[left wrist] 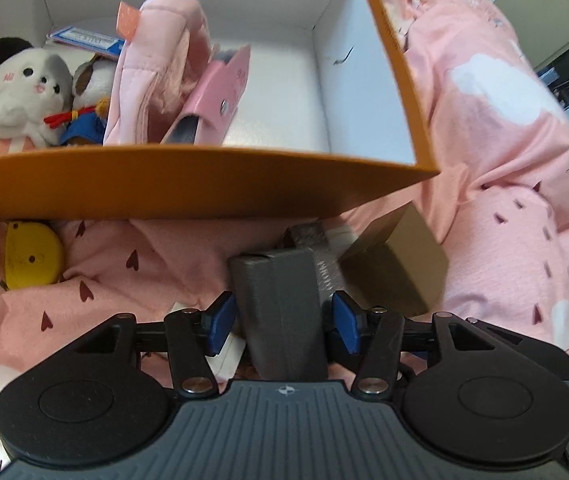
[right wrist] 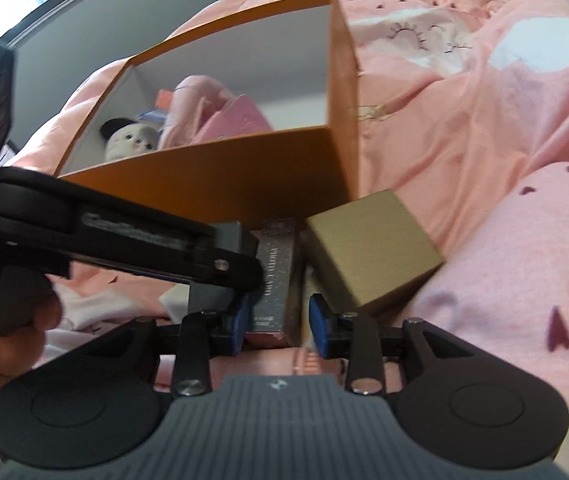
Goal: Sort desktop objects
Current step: 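Grasp the grey PHOTO CARD box with right gripper while left grasps the black box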
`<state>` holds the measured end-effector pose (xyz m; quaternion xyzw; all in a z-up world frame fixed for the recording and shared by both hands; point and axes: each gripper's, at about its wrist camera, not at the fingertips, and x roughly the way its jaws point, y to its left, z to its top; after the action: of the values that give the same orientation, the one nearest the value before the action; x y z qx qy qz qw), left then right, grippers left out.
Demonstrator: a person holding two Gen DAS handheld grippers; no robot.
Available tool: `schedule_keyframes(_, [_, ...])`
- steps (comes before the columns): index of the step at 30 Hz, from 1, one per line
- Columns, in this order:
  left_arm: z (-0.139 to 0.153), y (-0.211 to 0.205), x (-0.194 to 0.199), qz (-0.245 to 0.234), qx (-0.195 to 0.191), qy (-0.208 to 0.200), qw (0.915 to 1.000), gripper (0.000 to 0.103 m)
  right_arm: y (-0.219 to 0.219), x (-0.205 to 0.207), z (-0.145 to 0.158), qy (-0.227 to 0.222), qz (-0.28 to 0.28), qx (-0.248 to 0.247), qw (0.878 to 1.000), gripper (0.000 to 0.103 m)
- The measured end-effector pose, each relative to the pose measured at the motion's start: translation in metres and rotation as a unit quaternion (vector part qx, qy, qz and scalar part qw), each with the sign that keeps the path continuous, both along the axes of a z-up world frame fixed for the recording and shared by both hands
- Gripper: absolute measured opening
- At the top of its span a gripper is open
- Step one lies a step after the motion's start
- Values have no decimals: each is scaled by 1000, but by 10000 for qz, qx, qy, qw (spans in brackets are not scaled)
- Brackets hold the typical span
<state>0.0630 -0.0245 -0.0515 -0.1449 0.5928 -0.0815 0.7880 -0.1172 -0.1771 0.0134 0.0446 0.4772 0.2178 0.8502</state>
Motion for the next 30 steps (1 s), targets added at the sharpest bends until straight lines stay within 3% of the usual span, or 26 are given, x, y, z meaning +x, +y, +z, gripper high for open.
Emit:
schedule_keyframes(5, [-1, 11, -5, 198, 123, -46, 9997, 66, 13, -2, -4, 3, 204, -63, 9998, 36])
schedule_keyframes(6, [0, 14, -7, 252, 226, -64, 9994, 61, 13, -1, -4, 15, 177, -98, 9998, 36])
schedule_keyframes(11, [-4, 28, -11, 448, -132, -19, 9989, 53, 9, 1, -7, 120, 23, -98, 9999, 36])
schedule_keyframes(30, [-9, 26, -10, 348, -256, 96, 9990, 42, 12, 22, -22, 594, -45, -53, 9982, 34])
